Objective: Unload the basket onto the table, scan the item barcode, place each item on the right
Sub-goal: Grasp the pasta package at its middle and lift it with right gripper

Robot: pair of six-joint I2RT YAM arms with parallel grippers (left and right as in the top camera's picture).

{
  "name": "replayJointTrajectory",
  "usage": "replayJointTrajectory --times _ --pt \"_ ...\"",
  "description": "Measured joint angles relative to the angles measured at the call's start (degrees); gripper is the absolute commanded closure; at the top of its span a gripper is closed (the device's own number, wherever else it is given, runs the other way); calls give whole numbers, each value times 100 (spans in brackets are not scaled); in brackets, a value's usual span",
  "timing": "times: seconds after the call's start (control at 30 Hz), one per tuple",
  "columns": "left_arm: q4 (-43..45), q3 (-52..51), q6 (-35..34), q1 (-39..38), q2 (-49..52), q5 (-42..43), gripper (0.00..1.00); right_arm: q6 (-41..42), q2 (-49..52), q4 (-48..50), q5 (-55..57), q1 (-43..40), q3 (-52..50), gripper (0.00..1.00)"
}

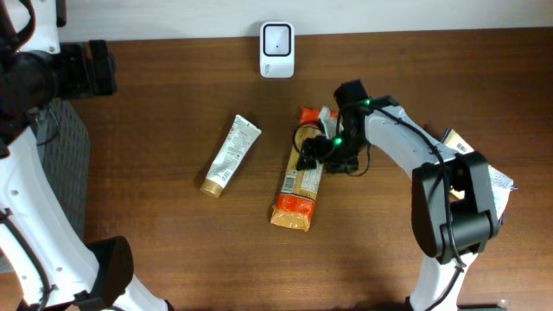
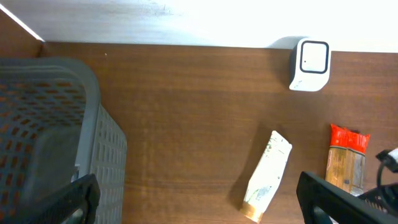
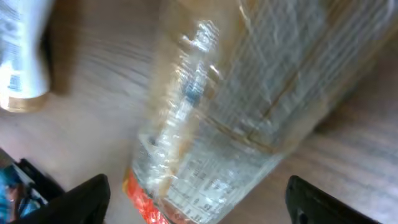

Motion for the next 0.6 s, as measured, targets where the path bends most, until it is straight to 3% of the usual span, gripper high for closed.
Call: replayJointTrajectory --times 0.07,0.2,0.3,0.37,0.47,0.53,0.57,0.6 --pt "2 0 0 0 0 -2 1 254 0 262 -2 -13 -372 46" --pt "2 0 0 0 0 -2 1 684 -101 1681 -201 -42 -957 51" --pt "2 0 0 0 0 0 1 1266 -223 2935 -610 -57 -1539 49" --pt "2 0 0 0 0 0 1 1526 -236 3152 -765 -61 -1655 35" --pt "0 0 0 0 0 -2 1 1768 -264 3462 -894 -7 -1703 27" --pt "2 0 0 0 0 -2 1 1869 -278 3698 -763 201 -1707 27" --pt "0 0 0 0 0 0 1 1904 -282 3801 -627 313 -1707 29" --pt "2 0 0 0 0 0 1 2037 -302 3877 -404 463 -1705 49"
